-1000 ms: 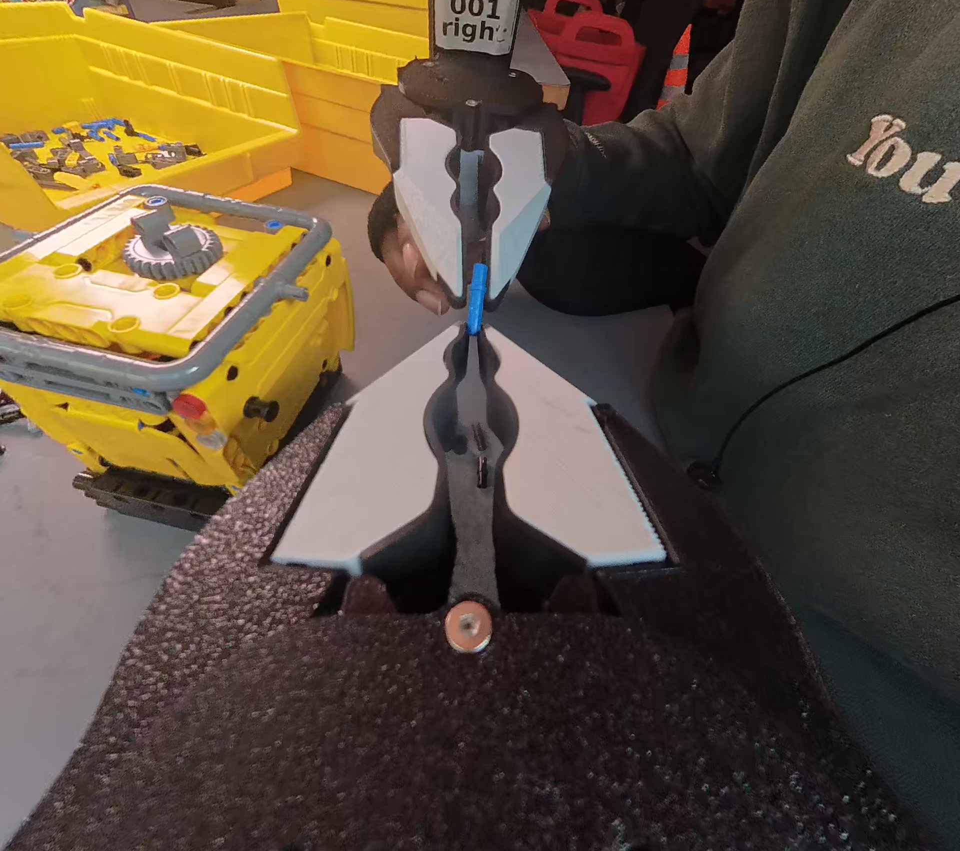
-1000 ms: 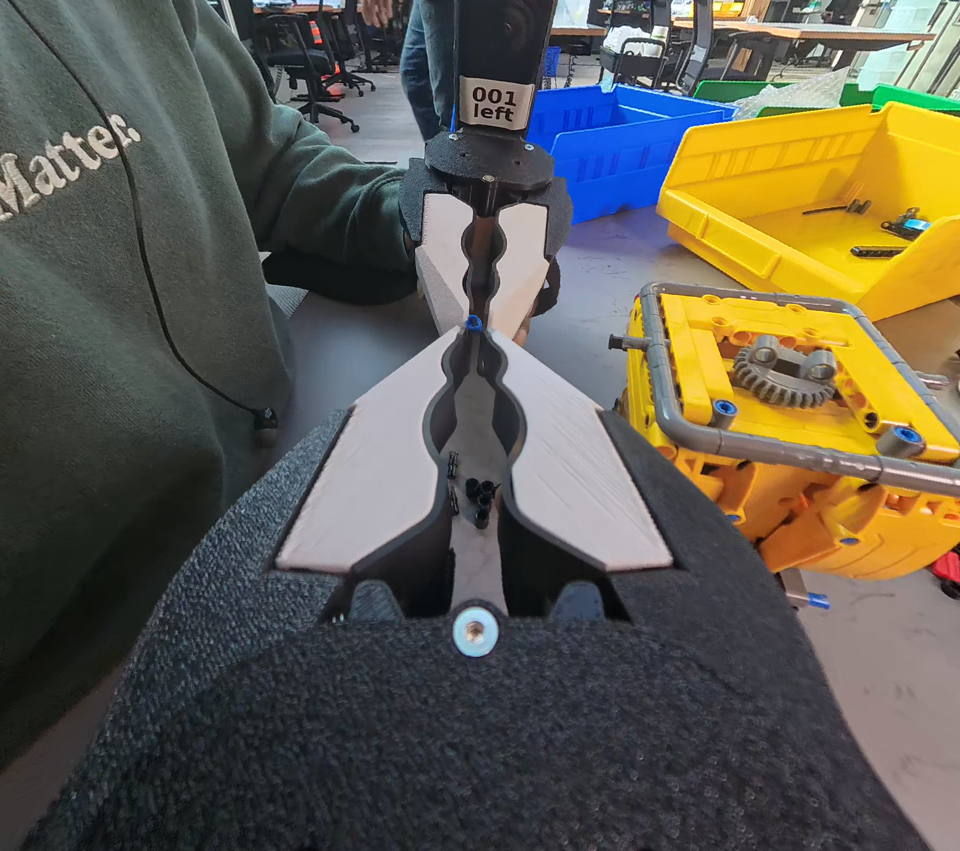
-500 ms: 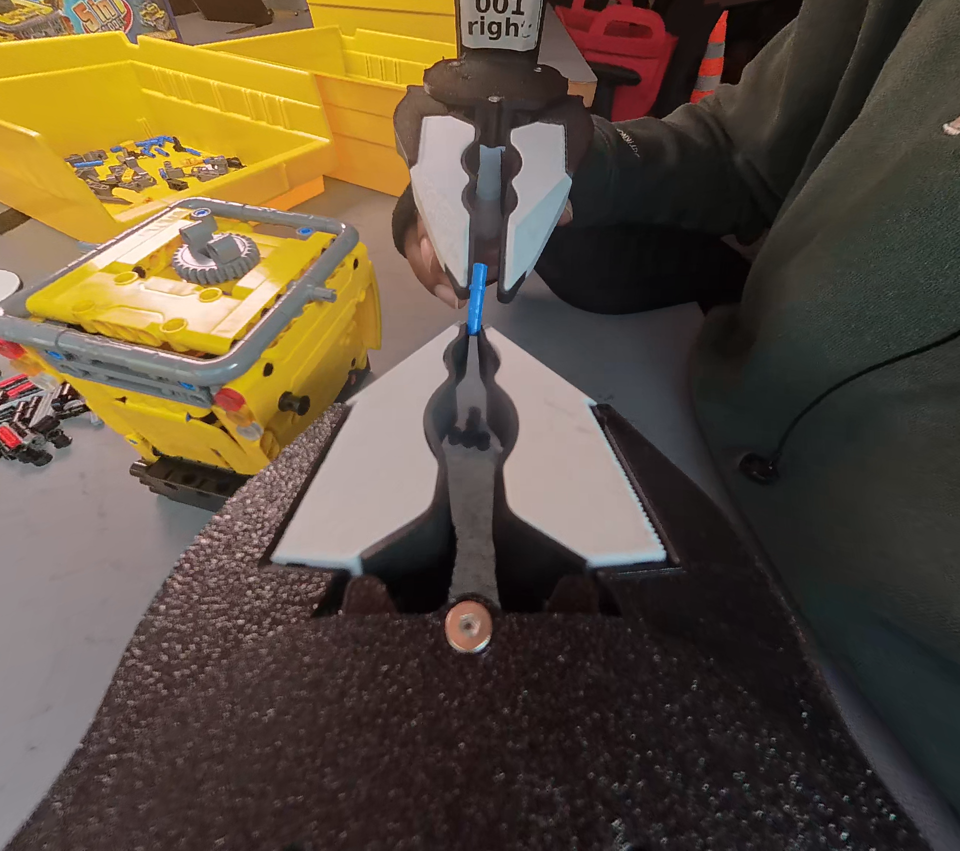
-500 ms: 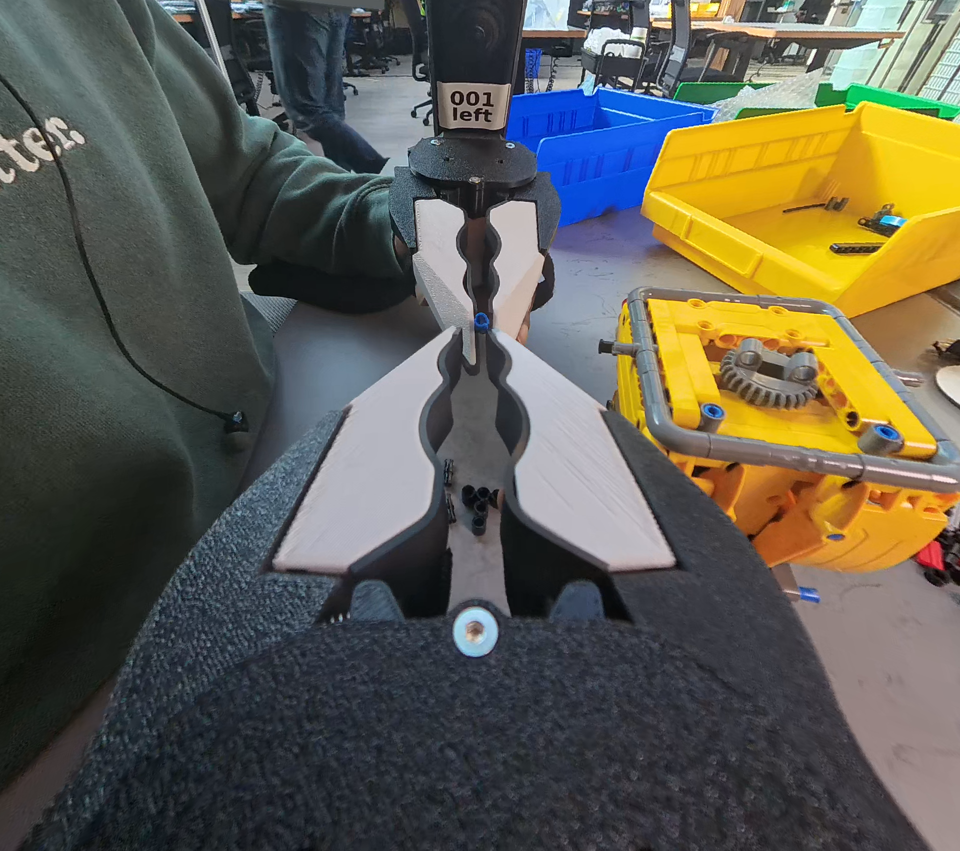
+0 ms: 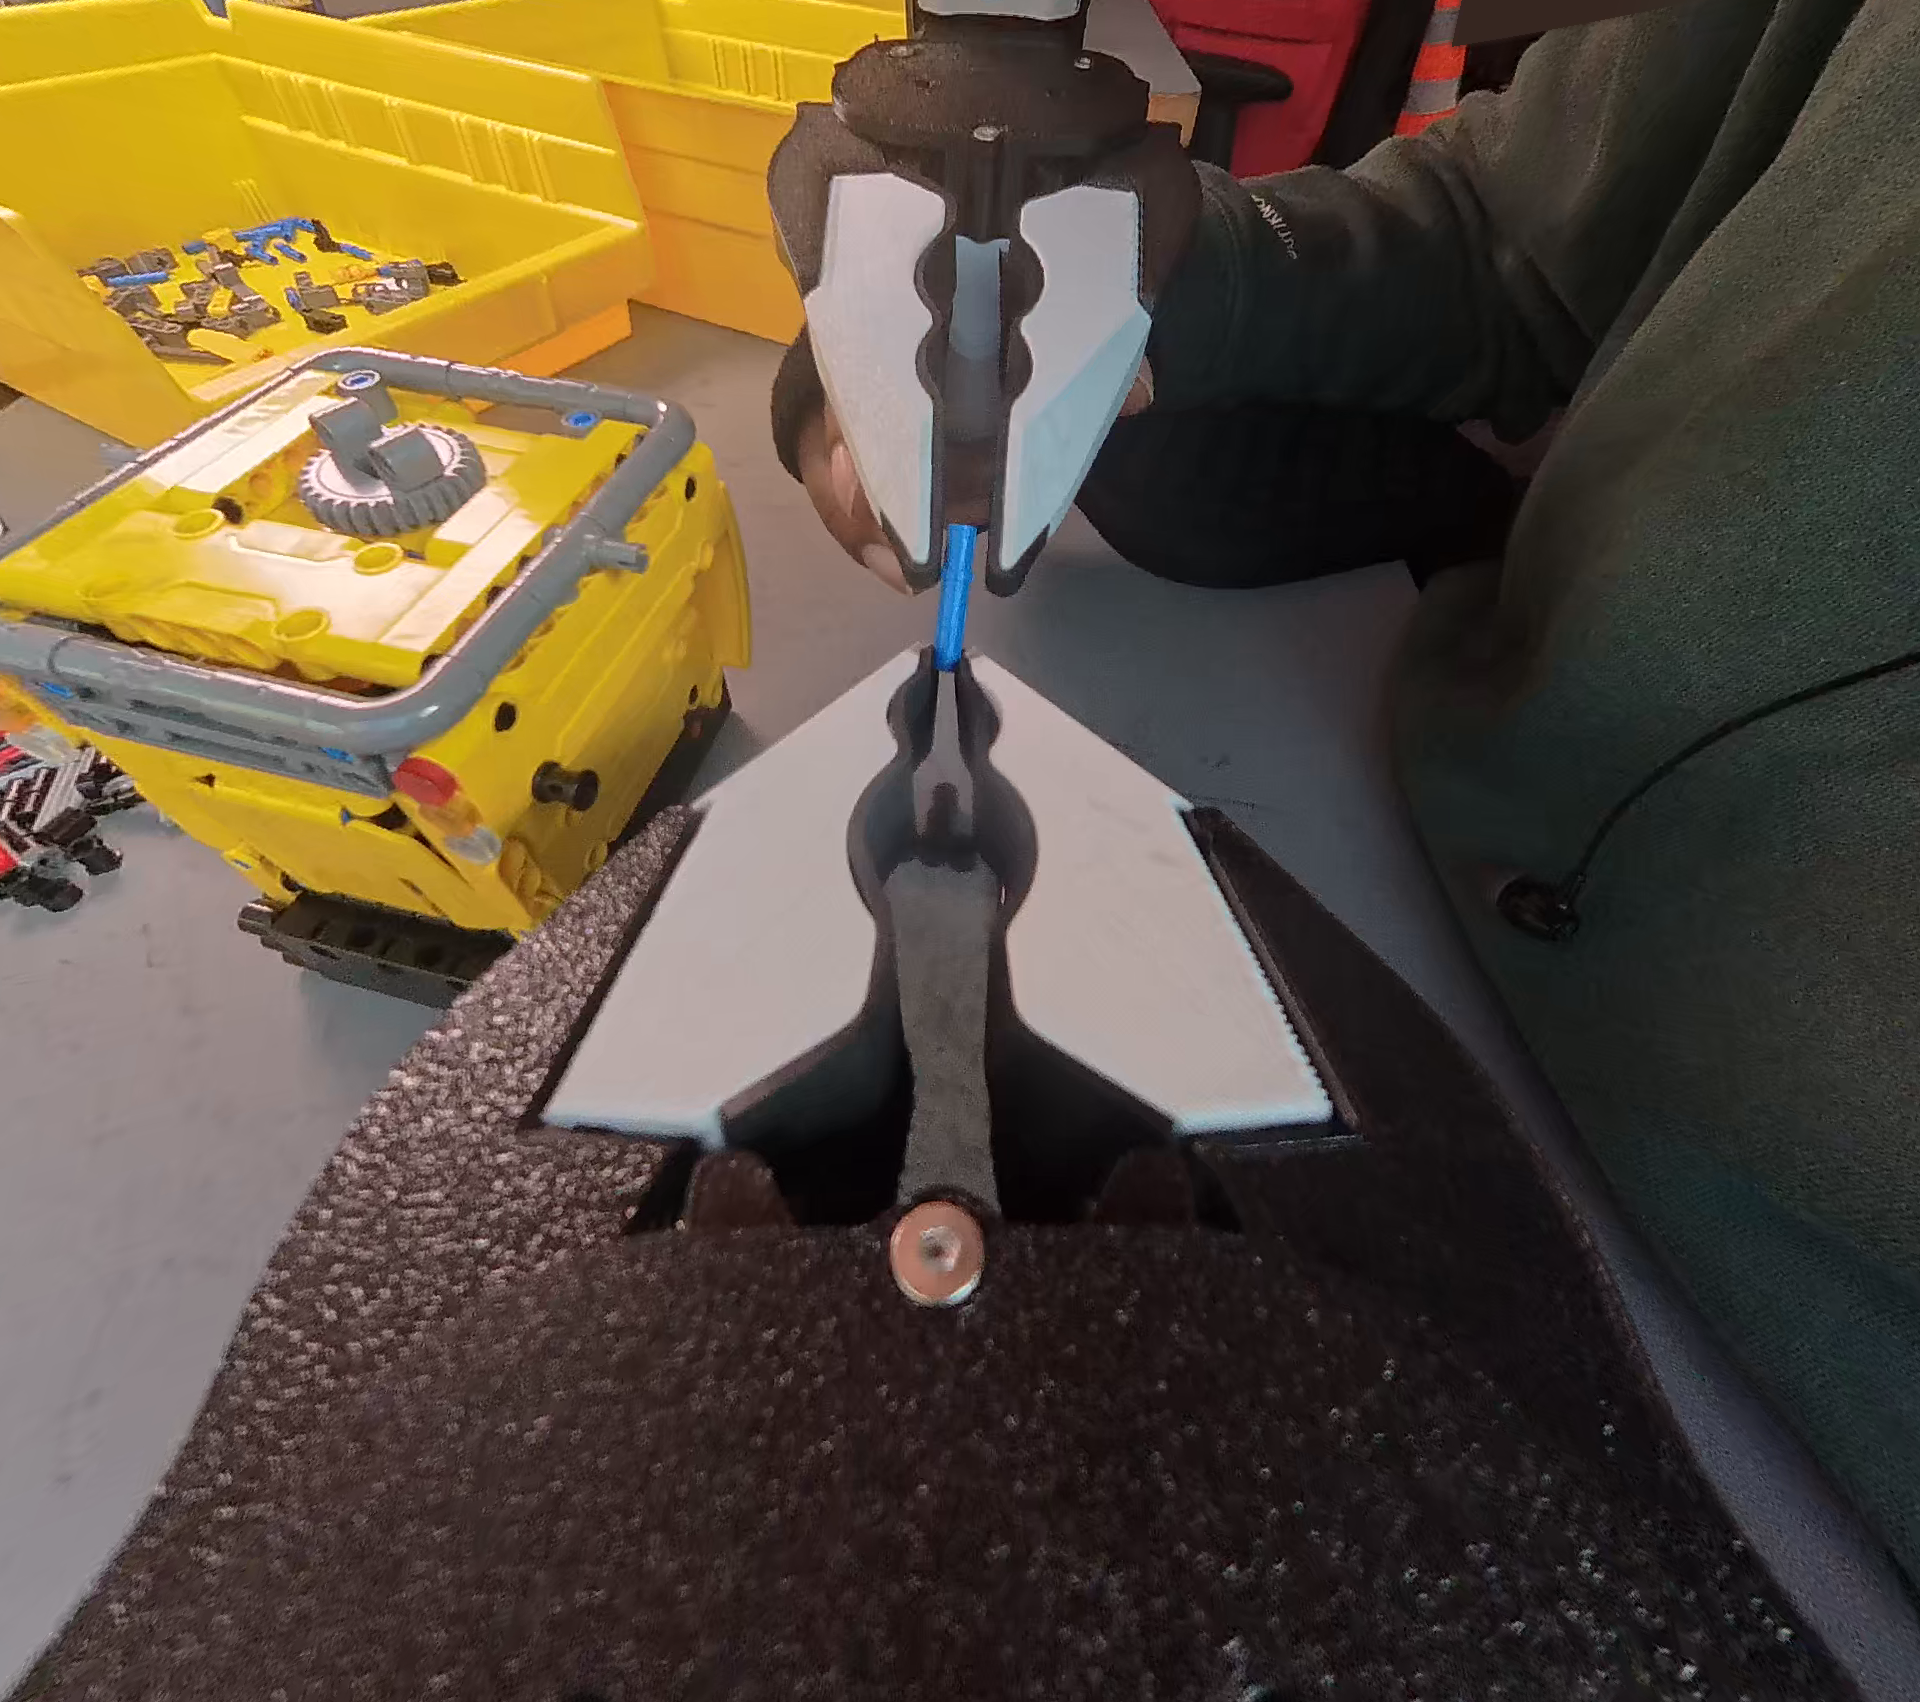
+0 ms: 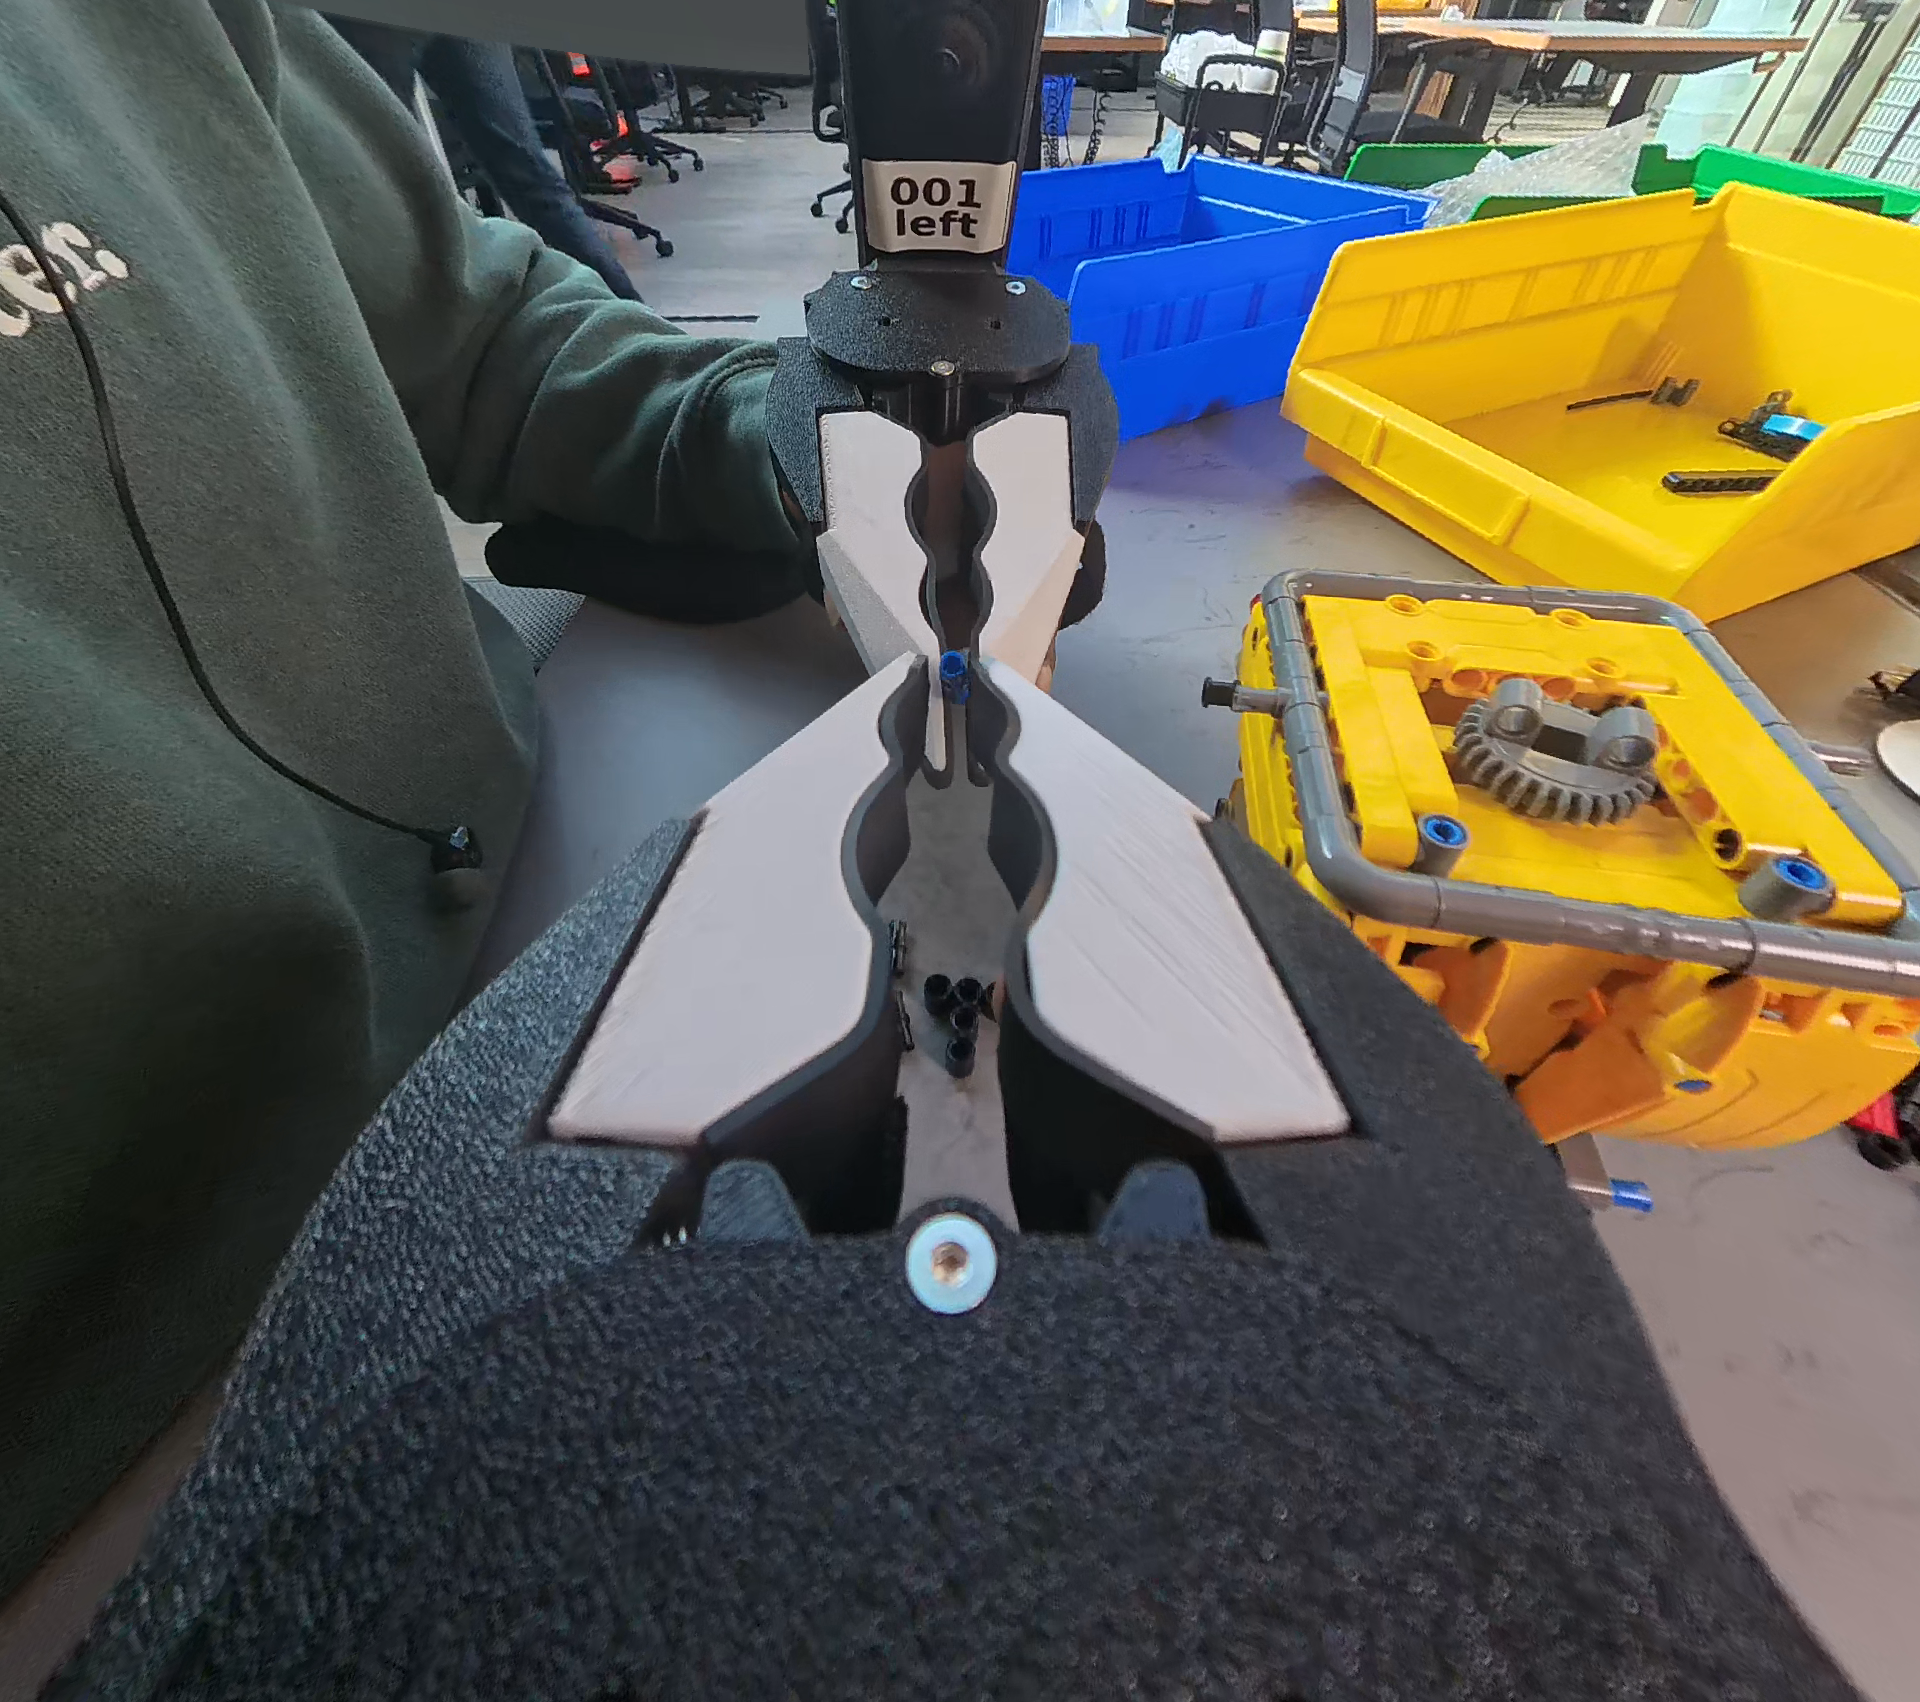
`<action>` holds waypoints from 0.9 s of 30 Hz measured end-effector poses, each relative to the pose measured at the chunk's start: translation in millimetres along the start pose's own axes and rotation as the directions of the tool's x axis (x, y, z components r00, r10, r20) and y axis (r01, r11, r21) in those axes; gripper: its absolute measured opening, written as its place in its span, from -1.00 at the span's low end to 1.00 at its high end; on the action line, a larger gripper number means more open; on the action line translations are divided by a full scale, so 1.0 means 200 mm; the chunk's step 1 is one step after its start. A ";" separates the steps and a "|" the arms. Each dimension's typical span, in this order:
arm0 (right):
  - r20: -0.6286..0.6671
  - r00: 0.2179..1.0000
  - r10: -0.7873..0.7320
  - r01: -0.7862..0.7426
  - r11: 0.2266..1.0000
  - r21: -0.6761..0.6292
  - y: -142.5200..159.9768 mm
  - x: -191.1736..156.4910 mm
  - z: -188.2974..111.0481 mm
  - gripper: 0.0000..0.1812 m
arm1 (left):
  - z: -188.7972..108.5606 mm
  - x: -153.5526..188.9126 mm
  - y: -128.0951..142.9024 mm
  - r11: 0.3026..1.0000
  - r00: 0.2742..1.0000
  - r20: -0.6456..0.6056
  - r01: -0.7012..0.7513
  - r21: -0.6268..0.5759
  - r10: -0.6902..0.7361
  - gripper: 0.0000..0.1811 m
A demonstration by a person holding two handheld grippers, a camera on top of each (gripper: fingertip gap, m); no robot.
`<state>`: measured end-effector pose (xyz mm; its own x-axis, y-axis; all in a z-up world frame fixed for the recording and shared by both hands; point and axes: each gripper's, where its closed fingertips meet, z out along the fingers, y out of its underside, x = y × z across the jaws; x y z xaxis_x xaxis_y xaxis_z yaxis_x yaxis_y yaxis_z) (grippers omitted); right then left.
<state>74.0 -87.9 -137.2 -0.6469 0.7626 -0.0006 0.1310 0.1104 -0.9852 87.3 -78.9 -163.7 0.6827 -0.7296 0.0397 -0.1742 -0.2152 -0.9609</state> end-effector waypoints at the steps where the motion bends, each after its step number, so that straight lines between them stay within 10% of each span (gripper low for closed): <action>1: 0.002 1.000 0.002 -0.002 1.000 -0.002 0.00 0.00 0.00 -0.92 | 0.00 0.00 0.00 1.000 1.000 -0.001 0.000 -0.005 0.000 -0.98; 10: -0.023 1.000 -0.011 0.007 0.985 -0.174 0.11 0.03 0.00 -0.95 | 0.02 -0.03 0.13 0.989 1.000 0.019 0.022 -0.148 -0.020 -0.83; 19: 0.038 0.999 -0.011 0.032 0.793 -0.609 0.40 0.01 0.02 -0.95 | 0.09 -0.03 0.35 0.907 0.999 -0.049 -0.020 -0.422 -0.001 -0.65; 27: 0.045 0.999 0.019 0.018 0.721 -0.693 0.44 0.02 0.02 -0.95 | 0.12 -0.03 0.37 0.889 0.997 -0.073 -0.049 -0.455 0.017 -0.68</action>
<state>79.6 -77.9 -223.7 -0.6774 0.7351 -0.0267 0.6034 0.5345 -0.5918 87.2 -74.8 -242.2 0.6262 -0.7785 0.0427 -0.5109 -0.4511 -0.7318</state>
